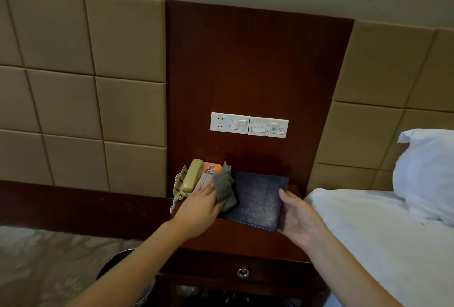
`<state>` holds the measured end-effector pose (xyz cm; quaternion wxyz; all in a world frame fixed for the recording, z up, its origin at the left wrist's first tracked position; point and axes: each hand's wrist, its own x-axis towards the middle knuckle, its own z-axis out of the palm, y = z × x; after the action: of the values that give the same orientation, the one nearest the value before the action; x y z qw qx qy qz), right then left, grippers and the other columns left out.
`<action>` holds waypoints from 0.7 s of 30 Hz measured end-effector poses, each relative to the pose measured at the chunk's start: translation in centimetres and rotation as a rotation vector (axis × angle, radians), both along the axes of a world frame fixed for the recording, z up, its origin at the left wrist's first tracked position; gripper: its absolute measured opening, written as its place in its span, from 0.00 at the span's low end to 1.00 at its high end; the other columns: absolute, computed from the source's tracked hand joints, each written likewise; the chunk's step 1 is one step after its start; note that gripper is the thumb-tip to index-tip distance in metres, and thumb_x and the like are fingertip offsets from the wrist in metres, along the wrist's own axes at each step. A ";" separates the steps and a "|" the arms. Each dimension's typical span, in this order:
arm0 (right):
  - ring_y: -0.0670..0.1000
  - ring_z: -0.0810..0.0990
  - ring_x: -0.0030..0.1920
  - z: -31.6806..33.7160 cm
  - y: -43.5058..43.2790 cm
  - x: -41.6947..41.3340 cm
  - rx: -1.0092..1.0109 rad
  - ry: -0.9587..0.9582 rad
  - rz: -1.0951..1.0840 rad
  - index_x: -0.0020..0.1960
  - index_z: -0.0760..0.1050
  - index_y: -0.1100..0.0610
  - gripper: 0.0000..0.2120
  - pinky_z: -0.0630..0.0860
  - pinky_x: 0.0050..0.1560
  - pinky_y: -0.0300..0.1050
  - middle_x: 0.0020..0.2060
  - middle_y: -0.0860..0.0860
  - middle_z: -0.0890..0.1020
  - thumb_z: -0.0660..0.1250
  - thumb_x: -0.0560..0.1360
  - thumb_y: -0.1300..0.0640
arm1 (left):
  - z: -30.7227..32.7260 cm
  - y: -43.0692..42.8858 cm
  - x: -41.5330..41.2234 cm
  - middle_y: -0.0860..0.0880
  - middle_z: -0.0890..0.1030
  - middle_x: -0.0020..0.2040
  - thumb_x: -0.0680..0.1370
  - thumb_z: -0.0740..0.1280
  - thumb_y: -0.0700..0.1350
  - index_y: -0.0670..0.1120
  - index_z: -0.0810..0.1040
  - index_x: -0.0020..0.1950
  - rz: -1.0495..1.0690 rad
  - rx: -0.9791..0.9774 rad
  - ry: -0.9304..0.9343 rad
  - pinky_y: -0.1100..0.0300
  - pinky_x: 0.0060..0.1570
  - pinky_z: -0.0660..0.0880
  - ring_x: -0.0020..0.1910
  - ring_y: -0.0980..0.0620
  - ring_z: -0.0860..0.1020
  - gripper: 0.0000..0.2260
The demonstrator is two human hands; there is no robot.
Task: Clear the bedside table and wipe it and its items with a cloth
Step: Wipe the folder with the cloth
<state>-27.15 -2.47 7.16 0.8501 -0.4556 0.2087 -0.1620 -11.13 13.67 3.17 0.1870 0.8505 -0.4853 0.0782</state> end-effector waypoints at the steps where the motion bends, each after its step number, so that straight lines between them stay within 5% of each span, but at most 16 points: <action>1: 0.56 0.81 0.45 0.0 0.0 0.2 -0.005 0.010 -0.007 0.52 0.76 0.56 0.08 0.74 0.39 0.51 0.39 0.54 0.85 0.58 0.80 0.59 | -0.3 0.0 -0.7 0.50 0.55 0.78 0.83 0.52 0.50 0.49 0.58 0.76 0.018 -0.040 -0.001 0.58 0.74 0.44 0.77 0.54 0.50 0.21; 3: 0.55 0.83 0.41 0.0 0.3 0.6 0.004 0.018 -0.012 0.52 0.76 0.57 0.09 0.75 0.39 0.51 0.37 0.55 0.85 0.57 0.81 0.59 | -0.5 -0.3 -3.2 0.51 0.58 0.77 0.82 0.55 0.50 0.49 0.62 0.75 -0.031 -0.097 -0.031 0.58 0.75 0.49 0.76 0.53 0.55 0.21; 7: 0.54 0.84 0.38 0.1 0.7 0.8 0.015 0.006 -0.009 0.52 0.77 0.59 0.12 0.76 0.40 0.50 0.37 0.56 0.85 0.56 0.81 0.57 | -0.6 -0.9 -6.2 0.52 0.49 0.77 0.78 0.54 0.52 0.48 0.57 0.77 -0.291 -0.051 -0.258 0.54 0.74 0.41 0.76 0.55 0.48 0.27; 10: 0.56 0.84 0.42 0.0 0.6 0.1 0.030 -0.025 -0.008 0.54 0.76 0.57 0.11 0.77 0.41 0.53 0.42 0.57 0.85 0.55 0.81 0.58 | -0.6 0.1 -3.6 0.50 0.60 0.74 0.74 0.57 0.51 0.46 0.63 0.74 -0.309 -0.097 -0.364 0.46 0.70 0.58 0.73 0.54 0.60 0.27; 13: 0.58 0.79 0.49 0.3 0.3 -0.5 0.042 0.010 -0.042 0.61 0.73 0.56 0.11 0.74 0.41 0.53 0.50 0.57 0.81 0.57 0.81 0.58 | -0.8 2.3 -0.6 0.53 0.61 0.73 0.77 0.56 0.53 0.48 0.64 0.73 -0.169 -0.174 -0.223 0.46 0.70 0.62 0.72 0.55 0.59 0.24; 16: 0.57 0.79 0.49 0.7 0.3 -0.6 0.015 0.027 -0.046 0.61 0.71 0.56 0.11 0.73 0.39 0.52 0.51 0.56 0.80 0.57 0.81 0.59 | -1.4 3.9 1.1 0.48 0.73 0.69 0.81 0.49 0.58 0.50 0.70 0.68 -0.127 -0.196 -0.229 0.49 0.67 0.68 0.69 0.50 0.68 0.21; 18: 0.57 0.79 0.48 1.0 1.0 -0.2 -0.002 0.038 -0.037 0.59 0.72 0.57 0.09 0.73 0.39 0.52 0.50 0.57 0.80 0.57 0.81 0.59 | -1.3 3.8 0.6 0.46 0.75 0.67 0.79 0.58 0.53 0.49 0.73 0.66 -0.163 -0.141 -0.307 0.51 0.67 0.68 0.67 0.48 0.72 0.17; 21: 0.57 0.80 0.44 1.3 2.3 0.9 -0.047 0.062 -0.012 0.55 0.75 0.61 0.11 0.74 0.40 0.51 0.46 0.60 0.81 0.55 0.82 0.60 | -0.9 1.5 -3.3 0.43 0.73 0.68 0.68 0.72 0.44 0.43 0.74 0.66 -0.331 -0.156 -0.423 0.51 0.63 0.72 0.67 0.49 0.72 0.27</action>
<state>-26.30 -0.21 8.44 0.8312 -0.4791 0.2339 -0.1578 -14.38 15.13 2.32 0.1566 0.7075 -0.6384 0.2594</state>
